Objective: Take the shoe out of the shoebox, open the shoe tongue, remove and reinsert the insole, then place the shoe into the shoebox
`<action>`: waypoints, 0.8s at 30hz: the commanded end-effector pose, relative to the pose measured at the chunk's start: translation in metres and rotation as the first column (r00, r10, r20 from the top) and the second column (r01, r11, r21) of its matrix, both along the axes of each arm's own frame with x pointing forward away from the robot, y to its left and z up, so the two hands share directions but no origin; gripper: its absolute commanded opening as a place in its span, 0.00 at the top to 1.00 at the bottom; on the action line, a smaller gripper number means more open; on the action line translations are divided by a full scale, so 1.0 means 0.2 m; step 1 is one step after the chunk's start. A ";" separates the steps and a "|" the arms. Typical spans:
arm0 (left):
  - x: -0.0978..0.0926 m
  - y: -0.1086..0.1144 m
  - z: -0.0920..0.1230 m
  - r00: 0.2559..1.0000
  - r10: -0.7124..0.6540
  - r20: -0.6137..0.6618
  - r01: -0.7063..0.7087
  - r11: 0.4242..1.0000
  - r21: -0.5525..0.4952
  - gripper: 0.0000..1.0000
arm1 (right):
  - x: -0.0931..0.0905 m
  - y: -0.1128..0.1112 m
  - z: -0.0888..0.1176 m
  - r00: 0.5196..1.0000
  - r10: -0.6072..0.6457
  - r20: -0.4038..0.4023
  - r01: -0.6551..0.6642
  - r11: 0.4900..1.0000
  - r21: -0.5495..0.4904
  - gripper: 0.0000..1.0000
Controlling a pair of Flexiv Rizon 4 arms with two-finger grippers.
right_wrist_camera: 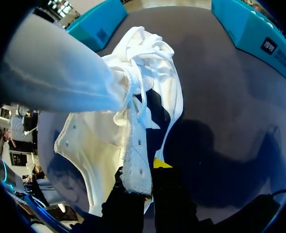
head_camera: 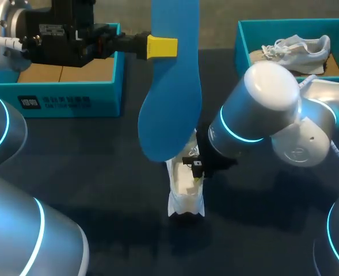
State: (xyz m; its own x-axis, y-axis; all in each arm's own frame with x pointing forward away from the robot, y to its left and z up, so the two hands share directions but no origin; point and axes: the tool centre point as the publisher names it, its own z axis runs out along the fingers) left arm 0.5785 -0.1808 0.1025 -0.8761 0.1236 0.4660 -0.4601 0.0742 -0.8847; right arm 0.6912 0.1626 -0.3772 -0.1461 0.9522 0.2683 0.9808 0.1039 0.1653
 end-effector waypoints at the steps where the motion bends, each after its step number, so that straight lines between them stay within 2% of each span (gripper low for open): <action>1: 0.00 0.00 0.00 1.000 0.000 -0.001 0.000 1.000 0.003 1.00 | -0.01 0.02 0.00 1.000 -0.002 0.008 0.002 1.000 0.003 1.00; 17: 0.00 0.00 0.00 1.000 0.000 -0.001 0.000 1.000 0.003 1.00 | 0.00 0.02 -0.03 1.000 0.009 -0.006 -0.009 1.000 0.001 1.00; 18: 0.00 0.00 0.00 1.000 0.000 -0.001 0.000 1.000 0.003 1.00 | 0.00 0.02 -0.03 1.000 0.010 -0.006 -0.010 1.000 0.001 0.77; 19: 0.00 0.00 0.00 1.000 0.000 -0.001 0.000 1.000 0.003 1.00 | 0.00 0.02 -0.03 1.000 0.010 -0.005 -0.010 1.000 0.000 0.65; 21: 0.00 0.00 0.00 1.000 0.000 -0.001 0.000 1.000 0.003 1.00 | 0.00 0.03 -0.02 1.000 0.010 -0.003 -0.010 1.000 0.000 0.51; 22: 0.00 0.00 0.00 1.000 0.000 -0.001 0.000 1.000 0.003 1.00 | 0.00 0.03 -0.01 1.000 0.010 -0.001 -0.010 1.000 0.000 0.15; 23: 0.00 0.00 0.00 1.000 0.000 -0.001 0.000 1.000 0.003 1.00 | -0.01 0.03 -0.01 1.000 0.010 0.002 -0.010 1.000 0.002 0.00; 24: 0.00 0.00 0.00 1.000 0.000 -0.001 0.000 1.000 0.003 1.00 | -0.01 0.03 0.01 1.000 0.011 0.007 -0.011 1.000 0.007 0.00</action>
